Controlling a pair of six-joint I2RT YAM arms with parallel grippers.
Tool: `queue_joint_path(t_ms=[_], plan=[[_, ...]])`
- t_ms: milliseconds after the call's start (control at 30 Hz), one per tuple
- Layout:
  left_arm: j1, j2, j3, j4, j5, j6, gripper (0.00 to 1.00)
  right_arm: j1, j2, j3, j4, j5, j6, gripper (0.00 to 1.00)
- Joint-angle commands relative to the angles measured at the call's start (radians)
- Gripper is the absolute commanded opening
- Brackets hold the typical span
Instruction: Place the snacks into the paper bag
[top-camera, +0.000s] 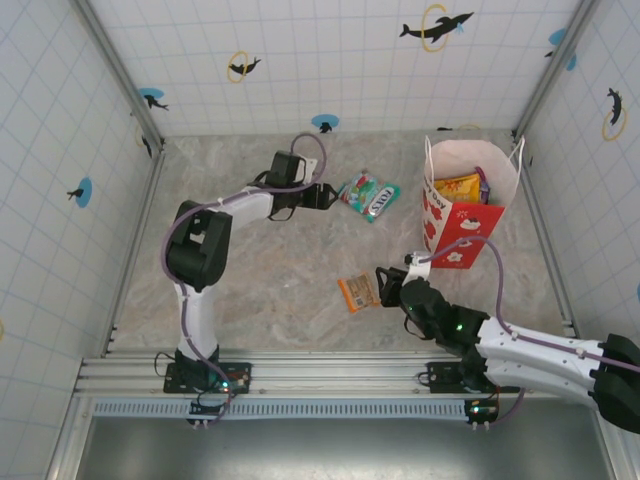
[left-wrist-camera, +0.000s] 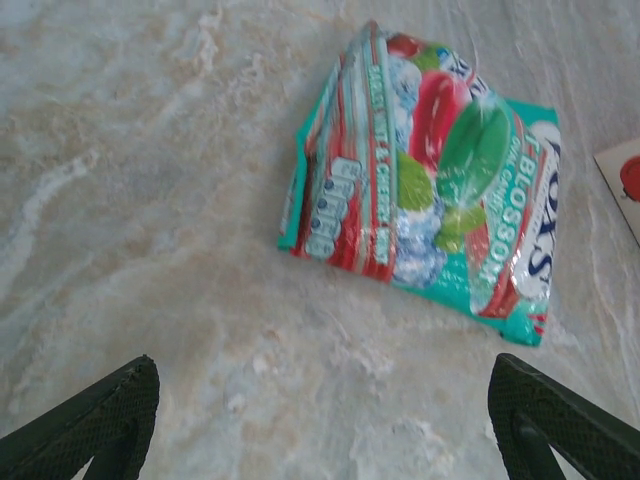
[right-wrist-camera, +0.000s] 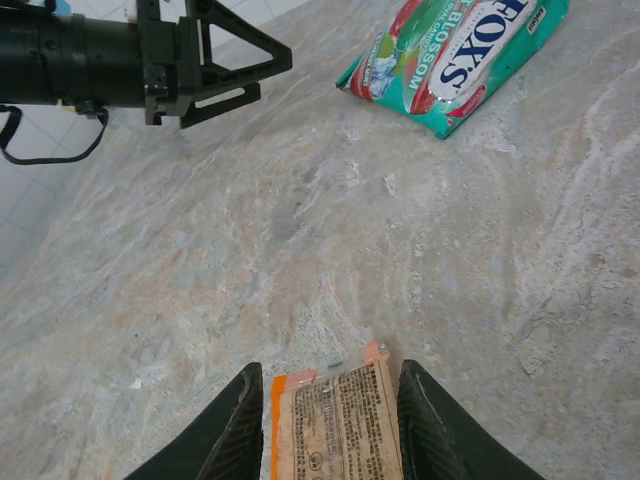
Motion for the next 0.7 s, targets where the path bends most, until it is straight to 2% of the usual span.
queue_joint_path(t_ms=[0,400,667], plan=[[0.009,0.052,0.05,0.054,0.018,-0.076,0.87,0.009,0.005,-0.021,0.08,0.03,0.013,0.38],[0.01,0.214,0.168,0.165,0.065,-0.256,0.87,0.009,0.017,-0.021,0.082,0.014,-0.004,0.38],[0.01,0.331,0.253,0.208,0.112,-0.33,0.86,0.009,0.023,-0.016,0.083,0.0,-0.015,0.38]])
